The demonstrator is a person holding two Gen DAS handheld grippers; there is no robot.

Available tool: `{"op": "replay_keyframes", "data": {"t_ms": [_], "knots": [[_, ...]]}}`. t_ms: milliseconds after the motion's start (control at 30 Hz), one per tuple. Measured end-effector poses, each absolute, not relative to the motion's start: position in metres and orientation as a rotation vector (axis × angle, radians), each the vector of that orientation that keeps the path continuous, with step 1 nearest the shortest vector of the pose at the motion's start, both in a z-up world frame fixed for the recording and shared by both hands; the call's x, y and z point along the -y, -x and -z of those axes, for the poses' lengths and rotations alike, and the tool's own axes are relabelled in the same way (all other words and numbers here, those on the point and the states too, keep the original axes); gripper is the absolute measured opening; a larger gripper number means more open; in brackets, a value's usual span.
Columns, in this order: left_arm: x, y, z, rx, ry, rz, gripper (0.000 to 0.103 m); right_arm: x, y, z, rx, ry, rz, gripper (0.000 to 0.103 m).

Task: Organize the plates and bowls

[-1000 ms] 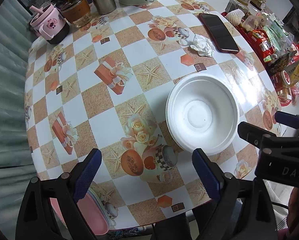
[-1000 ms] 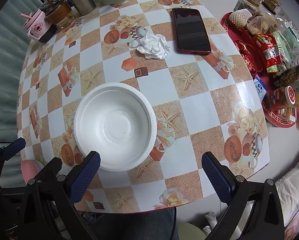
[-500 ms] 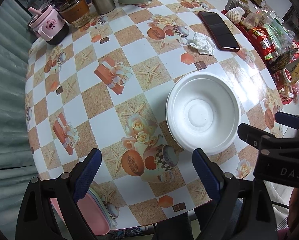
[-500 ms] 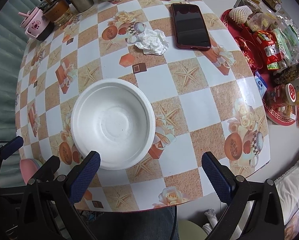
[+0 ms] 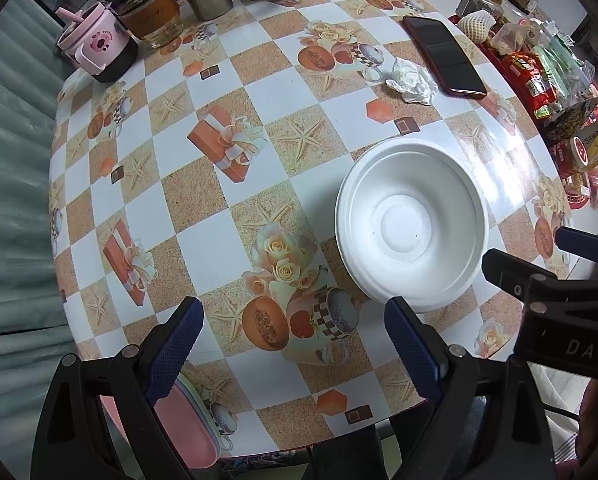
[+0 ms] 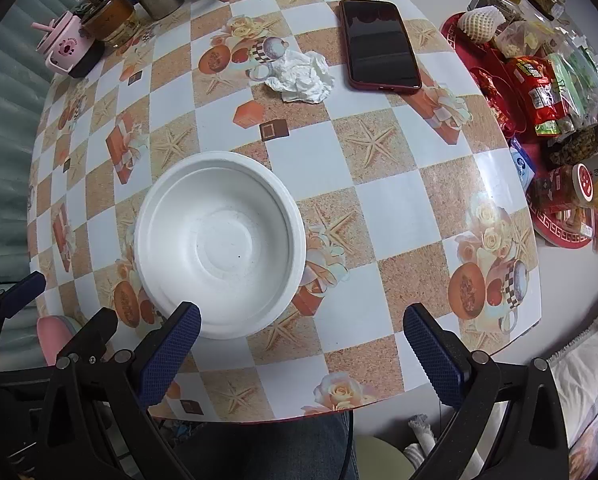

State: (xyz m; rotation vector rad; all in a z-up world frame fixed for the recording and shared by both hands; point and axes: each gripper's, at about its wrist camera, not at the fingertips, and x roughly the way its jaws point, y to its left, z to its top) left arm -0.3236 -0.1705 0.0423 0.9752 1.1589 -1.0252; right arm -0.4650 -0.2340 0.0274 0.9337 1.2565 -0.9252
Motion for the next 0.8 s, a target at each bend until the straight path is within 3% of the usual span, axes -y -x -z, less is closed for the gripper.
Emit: {"op": "replay_keyframes", "data": {"t_ms": [800], "knots": [[0.187,0.327,-0.028,-1.2,-0.996,1.012,0.094,0.248,0.476,-0.016,-1.29,-0.974,0.937,0.102]]}}
